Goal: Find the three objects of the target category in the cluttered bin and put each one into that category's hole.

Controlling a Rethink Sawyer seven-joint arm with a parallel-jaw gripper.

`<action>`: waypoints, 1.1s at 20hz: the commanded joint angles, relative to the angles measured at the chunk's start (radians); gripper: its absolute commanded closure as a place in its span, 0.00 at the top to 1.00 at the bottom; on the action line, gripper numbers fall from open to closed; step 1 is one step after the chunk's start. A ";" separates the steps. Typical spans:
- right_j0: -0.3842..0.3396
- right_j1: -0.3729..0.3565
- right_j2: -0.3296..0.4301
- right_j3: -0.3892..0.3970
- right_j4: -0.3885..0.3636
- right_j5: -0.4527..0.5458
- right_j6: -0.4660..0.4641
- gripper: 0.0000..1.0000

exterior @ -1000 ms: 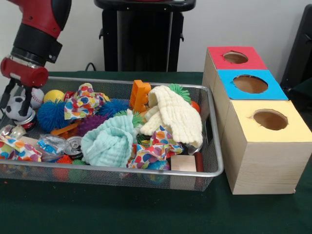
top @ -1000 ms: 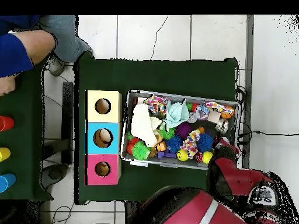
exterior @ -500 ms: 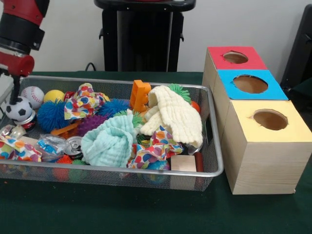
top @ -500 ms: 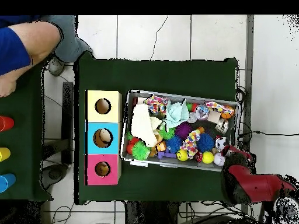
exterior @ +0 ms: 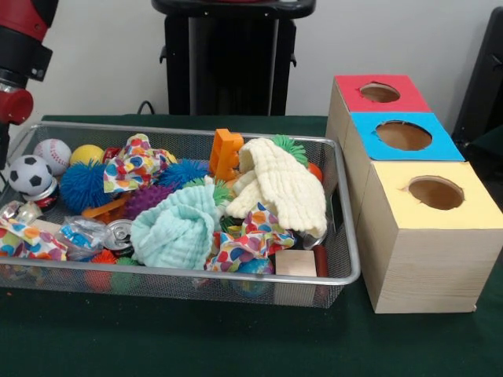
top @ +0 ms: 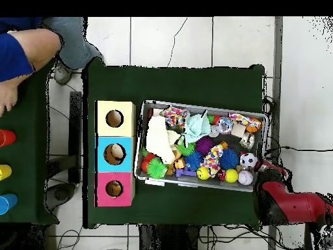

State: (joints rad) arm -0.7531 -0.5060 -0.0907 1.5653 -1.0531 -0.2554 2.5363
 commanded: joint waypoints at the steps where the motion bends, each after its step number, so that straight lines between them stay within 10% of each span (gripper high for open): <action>1: 0.019 0.066 0.138 -0.038 0.041 -0.073 0.075 1.00; 9: 0.072 0.122 0.051 -0.065 0.169 -0.192 0.000 1.00; 22: 0.054 0.233 0.062 -0.212 0.160 -0.260 -0.034 1.00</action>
State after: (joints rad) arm -0.6918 -0.3758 -0.0847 1.4829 -0.9233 -0.4354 2.5363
